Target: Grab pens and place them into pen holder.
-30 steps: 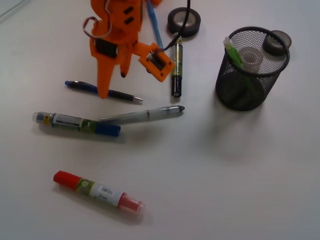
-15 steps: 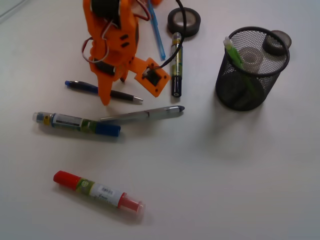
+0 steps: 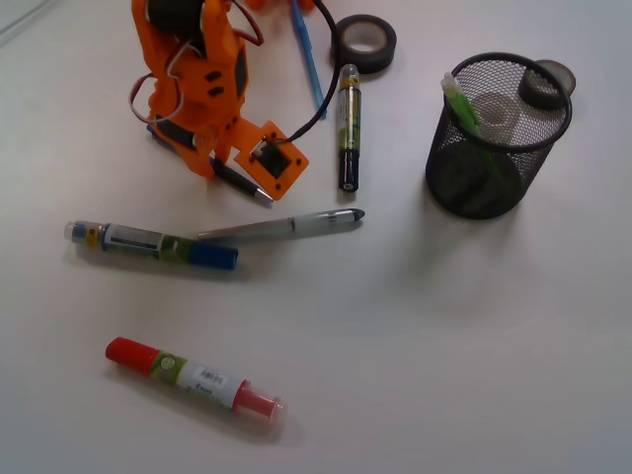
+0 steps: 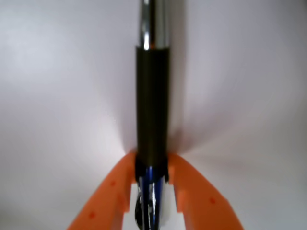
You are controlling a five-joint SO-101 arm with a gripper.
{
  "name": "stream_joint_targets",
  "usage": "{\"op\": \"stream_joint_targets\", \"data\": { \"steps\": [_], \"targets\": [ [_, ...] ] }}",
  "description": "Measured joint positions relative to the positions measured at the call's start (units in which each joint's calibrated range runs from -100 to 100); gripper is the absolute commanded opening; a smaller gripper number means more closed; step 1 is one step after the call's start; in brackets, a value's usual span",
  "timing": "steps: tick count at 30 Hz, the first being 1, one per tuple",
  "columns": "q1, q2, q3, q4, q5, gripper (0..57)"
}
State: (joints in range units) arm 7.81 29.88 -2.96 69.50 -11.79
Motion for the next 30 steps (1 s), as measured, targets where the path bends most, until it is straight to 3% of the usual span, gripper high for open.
{"op": "stream_joint_targets", "data": {
  "steps": [4,8,15,30],
  "targets": [
    [-0.07,-1.48,0.09,0.0,-0.83,0.4],
    [-1.48,-16.72,-0.54,2.94,-6.4,0.4],
    [-11.39,-43.12,-0.63,1.12,-18.22,0.4],
    [-35.37,-55.05,28.3,-45.7,-38.83,0.5]
  ]
}}
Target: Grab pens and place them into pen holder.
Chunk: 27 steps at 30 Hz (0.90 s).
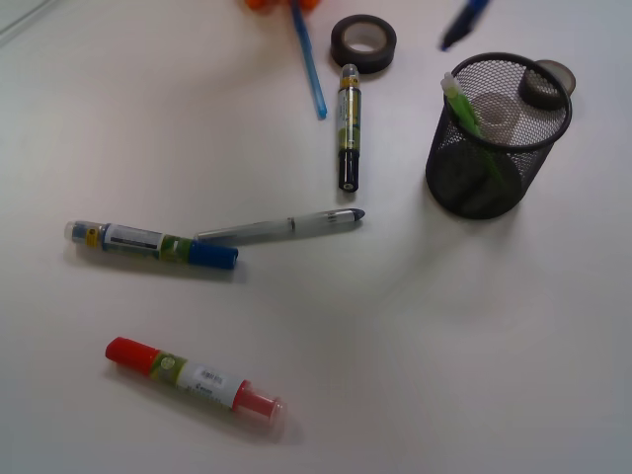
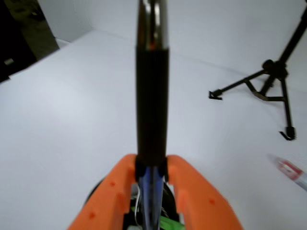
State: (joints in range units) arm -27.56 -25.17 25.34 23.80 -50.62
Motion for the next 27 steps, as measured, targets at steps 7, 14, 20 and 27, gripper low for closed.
{"op": "stream_joint_targets", "data": {
  "steps": [7,14,20,27],
  "targets": [
    [-4.74,3.22,18.15,-30.41,-5.42,0.6],
    [-4.81,11.85,27.49,-53.74,-7.28,9.7],
    [-4.74,15.24,27.85,-60.22,-5.96,31.3],
    [-3.03,15.59,22.91,-56.59,-2.34,31.7]
  ]
}}
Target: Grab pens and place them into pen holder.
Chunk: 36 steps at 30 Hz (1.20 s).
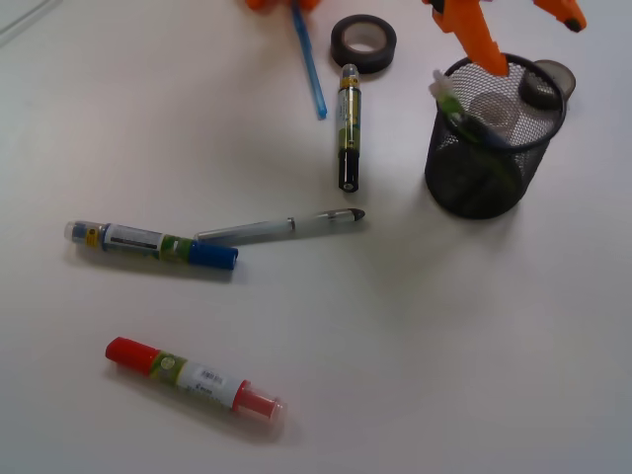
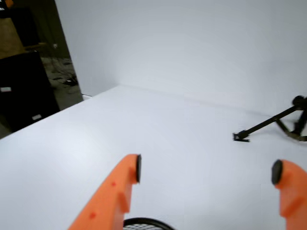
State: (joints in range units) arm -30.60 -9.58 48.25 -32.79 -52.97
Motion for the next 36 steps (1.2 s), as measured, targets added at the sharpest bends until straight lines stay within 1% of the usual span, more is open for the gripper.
{"op": "stream_joint_targets", "data": {
  "steps": [4,8,14,18,23,27,32,36],
  "targets": [
    [2.37,-1.66,-7.46,10.89,4.44,31.7],
    [4.22,-7.49,-16.17,31.97,7.13,31.7],
    [13.1,-17.77,-19.5,65.31,9.47,31.7],
    [18.72,-24.56,-15.99,79.31,12.89,31.7],
    [25.08,-29.09,-8.27,83.54,20.95,31.7],
    [26.64,-28.57,-4.22,83.63,27.84,31.7],
    [29.23,-19.51,-4.22,83.37,32.63,31.7],
    [29.3,-8.8,-8.27,83.2,34.58,31.7]
  ]
}}
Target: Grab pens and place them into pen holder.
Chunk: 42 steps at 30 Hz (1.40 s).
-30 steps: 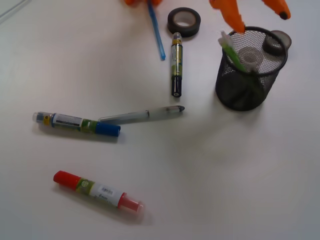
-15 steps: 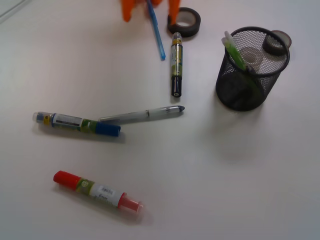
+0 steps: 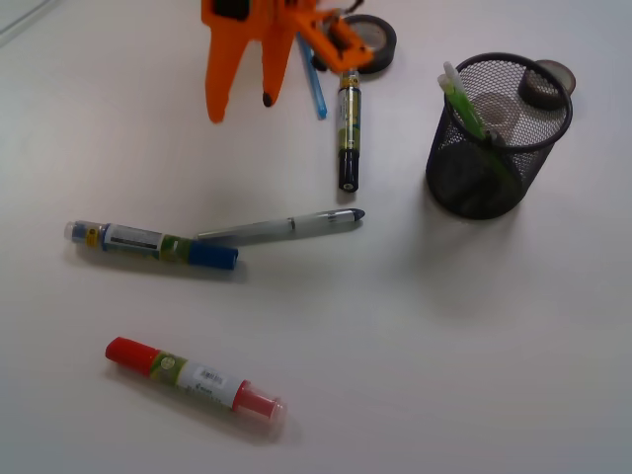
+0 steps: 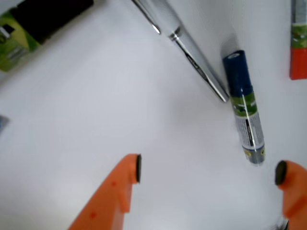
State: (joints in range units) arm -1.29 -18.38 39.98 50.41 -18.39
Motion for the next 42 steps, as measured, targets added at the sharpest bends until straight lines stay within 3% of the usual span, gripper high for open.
{"op": "stream_joint_targets", "data": {
  "steps": [29,33,40,42],
  "targets": [
    [-0.67,64.2,-71.43,26.87,12.8,31.4],
    [-1.33,70.56,-82.57,31.71,13.72,23.5],
    [-1.41,77.0,-94.88,37.24,15.68,1.9],
    [-1.41,77.7,-96.23,37.67,15.87,0.5]
  ]
}}
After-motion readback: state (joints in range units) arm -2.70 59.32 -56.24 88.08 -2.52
